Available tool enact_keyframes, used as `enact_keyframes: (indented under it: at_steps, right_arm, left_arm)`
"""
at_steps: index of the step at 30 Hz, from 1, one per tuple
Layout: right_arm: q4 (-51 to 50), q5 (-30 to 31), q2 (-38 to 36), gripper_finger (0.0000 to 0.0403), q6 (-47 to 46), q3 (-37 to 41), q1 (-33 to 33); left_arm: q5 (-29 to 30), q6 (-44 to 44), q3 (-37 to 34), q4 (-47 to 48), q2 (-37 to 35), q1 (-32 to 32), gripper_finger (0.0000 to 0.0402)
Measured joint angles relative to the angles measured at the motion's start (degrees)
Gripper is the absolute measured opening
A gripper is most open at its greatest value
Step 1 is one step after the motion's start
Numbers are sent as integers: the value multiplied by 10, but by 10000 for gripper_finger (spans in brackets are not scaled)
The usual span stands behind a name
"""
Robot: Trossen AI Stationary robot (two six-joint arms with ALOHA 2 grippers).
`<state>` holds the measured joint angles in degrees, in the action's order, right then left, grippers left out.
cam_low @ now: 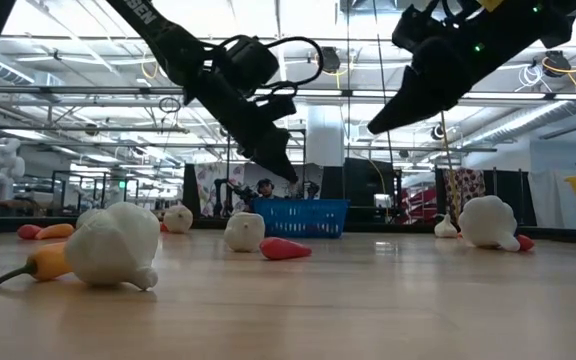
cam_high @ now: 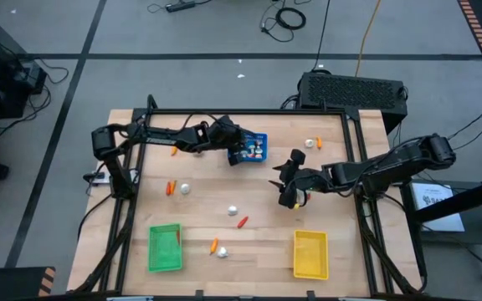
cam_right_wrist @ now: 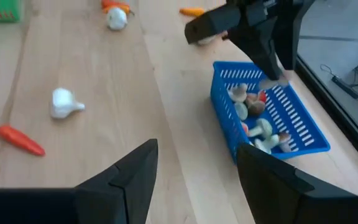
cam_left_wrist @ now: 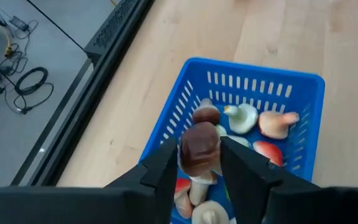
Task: Sort produce into baskets
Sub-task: Put the brown mushroom into the blue bin, then put the white garlic into the green bin
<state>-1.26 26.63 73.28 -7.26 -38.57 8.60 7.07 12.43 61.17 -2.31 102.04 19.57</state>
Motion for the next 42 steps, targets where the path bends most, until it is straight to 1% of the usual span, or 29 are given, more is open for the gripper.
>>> enact_keyframes:
  at_steps: [6,9,14,17,22,26,29,37,39,42]
  right_arm:
    - [7,0,1,208,0,0,0]
    - [33,0,1,208,0,0,0]
    - [48,-1,1,208,6,0,0]
    - [49,-2,1,208,6,0,0]
    - [50,-46,1,208,5,0,1]
    - [52,-82,1,208,0,0,1]
    - [54,-89,3,208,-9,0,1]
    - [68,-88,42,208,-95,-1,7]
    - [71,-88,60,208,-111,0,14]
    - [114,-88,89,208,-117,0,20]
  left_arm:
    - [3,-1,0,30,-4,-3,137]
    - [24,-1,0,36,-13,-9,137]
    - [65,-12,0,88,-68,-20,137]
    - [70,-31,0,118,-104,-27,137]
    - [69,-58,0,182,-145,-38,138]
    - [68,-60,0,205,-153,-50,138]
    - [59,-57,-1,209,-156,-56,138]
    - [-27,-16,-1,208,-152,-59,140]
    - [-43,-12,-1,210,-152,-63,148]
    - [-73,-11,-1,212,-152,-78,175]
